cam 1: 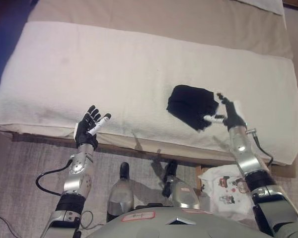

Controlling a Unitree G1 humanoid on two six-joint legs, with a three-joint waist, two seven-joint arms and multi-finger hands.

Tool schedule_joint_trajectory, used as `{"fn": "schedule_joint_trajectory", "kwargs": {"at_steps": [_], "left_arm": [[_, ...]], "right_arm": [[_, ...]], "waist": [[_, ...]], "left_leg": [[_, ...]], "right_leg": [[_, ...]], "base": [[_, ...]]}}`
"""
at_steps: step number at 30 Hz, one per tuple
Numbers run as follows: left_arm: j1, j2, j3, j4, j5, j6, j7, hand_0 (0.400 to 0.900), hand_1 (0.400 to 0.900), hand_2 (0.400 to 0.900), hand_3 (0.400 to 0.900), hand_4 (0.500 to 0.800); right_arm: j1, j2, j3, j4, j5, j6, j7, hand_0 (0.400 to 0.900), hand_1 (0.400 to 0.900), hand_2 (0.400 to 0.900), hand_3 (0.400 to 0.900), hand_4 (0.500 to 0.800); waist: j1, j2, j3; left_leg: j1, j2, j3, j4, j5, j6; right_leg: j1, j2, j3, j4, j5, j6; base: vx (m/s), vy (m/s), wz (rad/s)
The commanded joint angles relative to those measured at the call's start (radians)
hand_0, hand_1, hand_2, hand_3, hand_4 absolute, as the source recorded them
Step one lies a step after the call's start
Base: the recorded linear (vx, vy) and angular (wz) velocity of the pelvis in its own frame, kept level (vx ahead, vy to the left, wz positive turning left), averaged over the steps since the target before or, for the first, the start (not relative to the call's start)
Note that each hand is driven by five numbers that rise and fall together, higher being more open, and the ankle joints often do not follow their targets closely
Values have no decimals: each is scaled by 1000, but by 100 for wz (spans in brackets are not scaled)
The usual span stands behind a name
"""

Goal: Put the clothes on the bed into the basket.

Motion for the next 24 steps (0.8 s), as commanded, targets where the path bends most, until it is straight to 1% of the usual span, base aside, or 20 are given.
{"fn": "schedule_joint_trajectory", "kwargs": {"at_steps": [1, 4, 5, 6, 10, 13, 16, 21, 24], "left_arm": [[-170, 27, -19, -93, -27, -131, 8, 900, 900, 900, 900, 800], [-203, 27, -39, -111, -41, -140, 16, 900, 900, 900, 900, 800], [-205, 26, -37, -110, -41, -140, 16, 900, 900, 900, 900, 800], [-225, 28, -51, -122, -56, -153, 23, 900, 900, 900, 900, 800], [-258, 35, -69, -154, -80, -174, 30, 900, 900, 900, 900, 800], [-273, 35, -78, -173, -94, -180, 38, 900, 900, 900, 900, 800], [-298, 39, -96, -186, -96, -179, 41, 900, 900, 900, 900, 800], [-349, 42, -123, -185, -96, -184, 57, 900, 900, 900, 900, 800], [-369, 43, -133, -188, -102, -188, 65, 900, 900, 900, 900, 800]], "right_arm": [[-248, -89, 43, 25, -28, -41, -89, 900, 900, 900, 900, 800], [-377, -129, 103, 105, -29, -33, -105, 900, 900, 900, 900, 800], [-382, -129, 106, 109, -28, -34, -105, 900, 900, 900, 900, 800], [-472, -165, 151, 177, -23, -26, -111, 900, 900, 900, 900, 800], [-685, -210, 259, 355, 38, -29, -104, 900, 900, 900, 900, 800], [-775, -211, 320, 461, 82, -38, -88, 900, 900, 900, 900, 800], [-845, -199, 356, 539, 131, -45, -69, 900, 900, 900, 900, 800], [-901, -171, 376, 610, 189, -53, -70, 900, 900, 900, 900, 800], [-916, -154, 366, 639, 239, -62, -70, 900, 900, 900, 900, 800]], "waist": [[-1, 1, 25], [5, 14, 64], [5, 15, 64], [13, 20, 97], [29, 33, 151], [38, 31, 180], [39, 29, 204], [38, 23, 238], [40, 24, 257]], "left_leg": [[20, -20, 4, 40, -110, -2], [-27, -15, 11, 57, -103, -6], [-31, -16, 12, 60, -104, -6], [-72, -16, 19, 93, -107, -7], [-166, -22, 24, 191, -129, -13], [-220, -26, 21, 235, -138, -15], [-257, -21, 14, 241, -134, -15], [-303, -27, 1, 249, -130, -14], [-331, -34, -7, 259, -129, -13]], "right_leg": [[-39, -71, 5, 119, -67, 10], [-100, -73, 11, 157, -75, 1], [-104, -74, 13, 160, -76, 1], [-138, -79, 14, 180, -77, -4], [-213, -92, 22, 231, -84, -13], [-260, -95, 27, 263, -90, -18], [-307, -98, 28, 292, -99, -21], [-356, -104, 24, 324, -107, -22], [-384, -110, 23, 342, -109, -21]], "base": [[-34, -84, 8], [-37, -43, 1], [-68, -39, 4], [-62, -42, 8], [-57, -30, 4], [-17, -16, 3], [-9, -20, 8], [1, -1, 9], [7, 11, 10]]}}
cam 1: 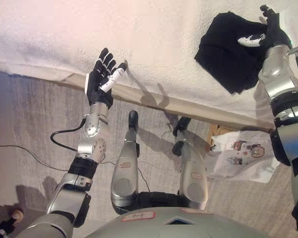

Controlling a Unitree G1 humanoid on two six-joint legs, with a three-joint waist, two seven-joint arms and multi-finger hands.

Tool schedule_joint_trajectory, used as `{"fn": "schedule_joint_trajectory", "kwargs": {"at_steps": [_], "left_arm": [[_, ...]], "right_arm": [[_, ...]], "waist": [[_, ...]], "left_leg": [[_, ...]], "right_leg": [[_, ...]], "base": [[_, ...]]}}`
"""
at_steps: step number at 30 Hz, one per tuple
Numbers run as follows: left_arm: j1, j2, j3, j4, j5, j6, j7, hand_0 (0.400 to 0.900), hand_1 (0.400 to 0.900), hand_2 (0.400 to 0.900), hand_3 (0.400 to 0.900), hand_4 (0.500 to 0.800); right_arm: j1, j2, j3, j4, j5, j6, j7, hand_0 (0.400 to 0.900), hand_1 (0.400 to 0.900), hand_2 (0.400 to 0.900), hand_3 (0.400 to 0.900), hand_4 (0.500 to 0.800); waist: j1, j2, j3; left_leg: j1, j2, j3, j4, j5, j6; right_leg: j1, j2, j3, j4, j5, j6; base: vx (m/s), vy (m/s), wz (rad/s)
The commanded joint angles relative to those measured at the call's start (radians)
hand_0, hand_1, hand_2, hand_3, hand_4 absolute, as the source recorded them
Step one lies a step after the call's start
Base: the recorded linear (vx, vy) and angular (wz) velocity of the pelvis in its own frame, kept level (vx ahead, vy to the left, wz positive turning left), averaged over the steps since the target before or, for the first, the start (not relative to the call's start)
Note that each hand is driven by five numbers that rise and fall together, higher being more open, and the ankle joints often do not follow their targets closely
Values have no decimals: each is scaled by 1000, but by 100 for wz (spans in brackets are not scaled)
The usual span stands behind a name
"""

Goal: Put the clothes on the bed into the basket.

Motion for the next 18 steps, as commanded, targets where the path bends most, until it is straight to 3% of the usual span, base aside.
{"fn": "schedule_joint_trajectory", "kwargs": {"at_steps": [1, 18], "left_arm": [[-24, 45, -11, -144, -14, -112, 14, 900, 900, 900, 900, 800], [-69, 57, -22, -120, -26, -100, 16, 900, 900, 900, 900, 800]], "right_arm": [[-117, -28, 61, 25, 83, -54, -35, 900, 900, 900, 900, 800], [-217, 17, 123, 140, 165, -37, 57, 900, 900, 900, 900, 800]], "waist": [[3, -23, -29], [4, -46, 6]], "left_leg": [[2, 15, 26, 115, -149, 14], [-21, -1, 15, 126, -158, 17]], "right_leg": [[-58, -24, 46, 129, -95, 55], [-74, -27, 41, 147, -101, 60]], "base": [[13, 26, 4], [19, 10, 4]]}}
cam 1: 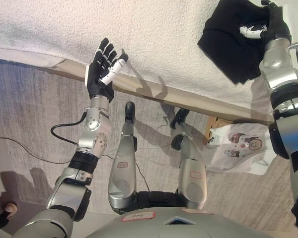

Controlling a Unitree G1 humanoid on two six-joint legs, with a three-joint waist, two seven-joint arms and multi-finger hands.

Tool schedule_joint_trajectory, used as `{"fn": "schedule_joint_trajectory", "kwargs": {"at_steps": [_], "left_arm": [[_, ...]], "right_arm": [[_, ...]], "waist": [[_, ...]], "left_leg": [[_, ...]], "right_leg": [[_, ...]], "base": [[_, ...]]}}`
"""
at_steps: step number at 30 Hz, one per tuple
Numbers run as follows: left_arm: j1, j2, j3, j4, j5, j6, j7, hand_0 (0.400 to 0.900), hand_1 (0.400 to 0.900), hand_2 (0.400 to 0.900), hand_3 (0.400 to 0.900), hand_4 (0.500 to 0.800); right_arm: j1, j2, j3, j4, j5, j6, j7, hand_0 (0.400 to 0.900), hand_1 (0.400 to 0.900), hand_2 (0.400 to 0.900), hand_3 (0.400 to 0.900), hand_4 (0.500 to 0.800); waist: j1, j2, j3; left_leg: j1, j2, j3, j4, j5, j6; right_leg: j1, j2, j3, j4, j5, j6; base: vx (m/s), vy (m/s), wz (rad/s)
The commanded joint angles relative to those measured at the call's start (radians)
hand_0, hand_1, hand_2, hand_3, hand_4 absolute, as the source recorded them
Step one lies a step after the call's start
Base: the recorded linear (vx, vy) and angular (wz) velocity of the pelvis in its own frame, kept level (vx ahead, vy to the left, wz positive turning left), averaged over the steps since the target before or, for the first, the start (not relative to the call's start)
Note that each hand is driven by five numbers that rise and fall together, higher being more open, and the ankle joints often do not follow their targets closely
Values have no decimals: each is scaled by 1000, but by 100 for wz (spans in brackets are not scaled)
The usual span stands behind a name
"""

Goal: Put the clothes on the bed into the basket.

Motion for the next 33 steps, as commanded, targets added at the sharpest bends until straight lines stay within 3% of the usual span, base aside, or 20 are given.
{"fn": "schedule_joint_trajectory", "kwargs": {"at_steps": [1, 6, 7, 8, 13, 14, 21, 33], "left_arm": [[-27, 54, -15, -119, -8, -93, -7, 900, 900, 900, 900, 800], [-27, 58, -15, -119, -3, -83, -13, 900, 900, 900, 900, 800], [-28, 58, -14, -117, -4, -83, -13, 900, 900, 900, 900, 800], [-29, 59, -12, -117, -4, -83, -13, 900, 900, 900, 900, 800], [-23, 55, 1, -125, -2, -80, -4, 900, 900, 900, 900, 800], [-34, 55, -7, -121, -3, -83, 0, 900, 900, 900, 900, 800], [-33, 64, 11, -158, -27, -105, 3, 900, 900, 900, 900, 800], [-22, 66, 27, -145, -40, -121, 8, 900, 900, 900, 900, 800]], "right_arm": [[-136, -4, 96, 56, 20, -21, 19, 900, 900, 900, 900, 800], [-169, 7, 116, 83, 29, -13, 38, 900, 900, 900, 900, 800], [-176, 10, 120, 85, 31, -12, 42, 767, 767, 767, 767, 720], [-182, 14, 121, 87, 34, -11, 43, 400, 400, 400, 400, 500], [-199, 38, 128, 77, 38, -7, 41, 400, 400, 400, 400, 500], [-192, 73, 110, 66, 37, 33, 14, 400, 400, 400, 400, 500], [-271, 125, 158, 128, 14, 24, 38, 400, 400, 400, 400, 500], [-274, 120, 111, 48, 76, -11, -21, 400, 400, 400, 400, 500]], "waist": [[12, -27, -5], [16, -29, -6], [16, -29, -6], [16, -30, -6], [13, -34, -6], [7, -40, -5], [16, -40, -15], [10, -43, -34]], "left_leg": [[75, 6, 40, 80, -165, 5], [90, 6, 37, 57, -156, 5], [92, 7, 37, 54, -154, 4], [93, 8, 37, 51, -153, 4], [101, 12, 38, 36, -145, 3], [105, 12, 38, 35, -145, 2], [110, 9, 32, 37, -144, 2], [158, 5, 31, 20, -142, 4]], "right_leg": [[2, -18, 51, 111, -98, 62], [9, -11, 48, 100, -97, 62], [10, -11, 48, 99, -96, 61], [11, -9, 47, 96, -96, 62], [13, -5, 47, 88, -91, 62], [16, -2, 48, 86, -91, 60], [24, -5, 47, 82, -86, 59], [68, -6, 47, 67, -75, 67]], "base": [[0, 0, 0], [6, 0, 1], [0, 0, 0], [0, 0, 0], [0, 0, 0], [0, 0, 0], [-2, -7, 4], [0, 0, 0]]}}
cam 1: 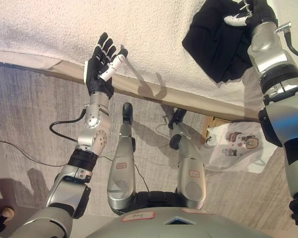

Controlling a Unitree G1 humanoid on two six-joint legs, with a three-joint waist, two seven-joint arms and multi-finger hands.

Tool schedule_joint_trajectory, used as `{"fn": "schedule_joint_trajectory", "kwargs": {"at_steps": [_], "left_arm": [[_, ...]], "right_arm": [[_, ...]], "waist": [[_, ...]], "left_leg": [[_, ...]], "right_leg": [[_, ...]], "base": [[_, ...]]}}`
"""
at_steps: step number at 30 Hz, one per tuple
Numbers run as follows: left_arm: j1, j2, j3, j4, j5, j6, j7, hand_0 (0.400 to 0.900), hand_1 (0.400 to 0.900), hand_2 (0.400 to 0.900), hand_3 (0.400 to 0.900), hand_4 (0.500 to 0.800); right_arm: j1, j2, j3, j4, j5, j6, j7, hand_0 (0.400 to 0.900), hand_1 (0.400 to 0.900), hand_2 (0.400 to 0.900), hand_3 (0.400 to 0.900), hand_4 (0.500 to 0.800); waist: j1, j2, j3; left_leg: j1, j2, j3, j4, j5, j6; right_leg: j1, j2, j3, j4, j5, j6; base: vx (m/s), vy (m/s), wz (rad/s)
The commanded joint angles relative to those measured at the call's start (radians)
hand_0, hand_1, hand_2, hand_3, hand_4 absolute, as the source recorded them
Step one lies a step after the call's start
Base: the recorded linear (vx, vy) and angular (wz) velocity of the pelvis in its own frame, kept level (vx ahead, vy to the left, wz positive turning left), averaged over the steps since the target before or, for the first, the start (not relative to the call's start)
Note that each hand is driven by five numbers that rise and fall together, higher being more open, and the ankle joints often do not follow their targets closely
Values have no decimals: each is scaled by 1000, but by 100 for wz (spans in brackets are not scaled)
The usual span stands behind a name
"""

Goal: Put the clothes on the bed into the basket.

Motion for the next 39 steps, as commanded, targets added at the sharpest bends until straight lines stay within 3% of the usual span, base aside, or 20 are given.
{"fn": "schedule_joint_trajectory", "kwargs": {"at_steps": [1, 5, 6, 7, 9, 12, 17, 29, 39], "left_arm": [[4, 58, 39, -136, -8, -121, -5, 900, 900, 900, 900, 800], [16, 59, 49, -134, -1, -123, -2, 900, 900, 900, 900, 800], [32, 73, 78, -119, -1, -122, 2, 900, 900, 900, 900, 800], [80, 36, 99, -134, 30, -106, 3, 900, 900, 900, 900, 800], [91, 28, 104, -127, 53, -110, -1, 900, 900, 900, 900, 800], [105, 28, 122, -113, 70, -124, -1, 900, 900, 900, 900, 800], [174, 9, 149, -128, 102, -107, -42, 900, 900, 900, 900, 800], [329, -8, 229, -134, 144, -75, -101, 900, 900, 900, 900, 800], [380, -14, 282, -122, 170, -58, -136, 900, 900, 900, 900, 800]], "right_arm": [[-112, 4, 18, -82, 59, -65, -65, 400, 400, 400, 400, 500], [-99, -17, -26, -190, 87, -86, -111, 400, 400, 400, 400, 500], [-168, -105, -20, -219, 154, -112, -75, 400, 400, 400, 400, 500], [137, -120, -158, -512, 113, -151, -163, 400, 400, 400, 400, 500], [355, -112, -299, -643, 45, -169, -186, 400, 400, 400, 400, 500], [507, -116, -410, -786, -7, -182, -202, 400, 400, 400, 400, 500], [735, -54, -537, -950, -55, -204, -184, 400, 400, 400, 400, 500], [1018, 20, -689, -1069, -108, -195, -146, 400, 400, 400, 400, 500], [1133, -3, -813, -1059, -131, -179, -154, 400, 400, 400, 400, 500]], "waist": [[30, -40, -43], [20, -40, -72], [13, -48, -85], [-11, -45, -93], [-30, -25, -115], [-38, -15, -154], [-65, -17, -233], [-97, -56, -359], [-140, -78, -402]], "left_leg": [[146, 4, 43, 16, -152, -1], [176, -4, 45, 4, -151, 2], [192, -5, 49, -3, -152, 1], [231, -3, 65, -13, -162, 4], [254, -14, 67, -25, -163, 12], [306, -26, 67, -46, -171, 23], [382, -48, 94, -84, -177, 37], [517, -50, 158, -152, -188, 58], [565, -58, 248, -170, -200, 74]], "right_leg": [[51, -10, 57, 58, -74, 69], [85, -17, 57, 38, -60, 75], [100, -17, 60, 29, -55, 79], [134, -10, 72, 12, -48, 86], [168, -17, 71, -4, -45, 92], [229, -30, 57, -30, -40, 101], [318, -42, 60, -101, 1, 124], [412, -35, 114, -170, 38, 149], [410, -35, 184, -217, 113, 167]], "base": [[0, 0, 0], [20, 43, -4], [18, 77, -33], [25, 116, -41], [25, 104, -19], [57, 72, 10], [35, 78, -9], [-6, 38, -20], [-25, 34, -36]]}}
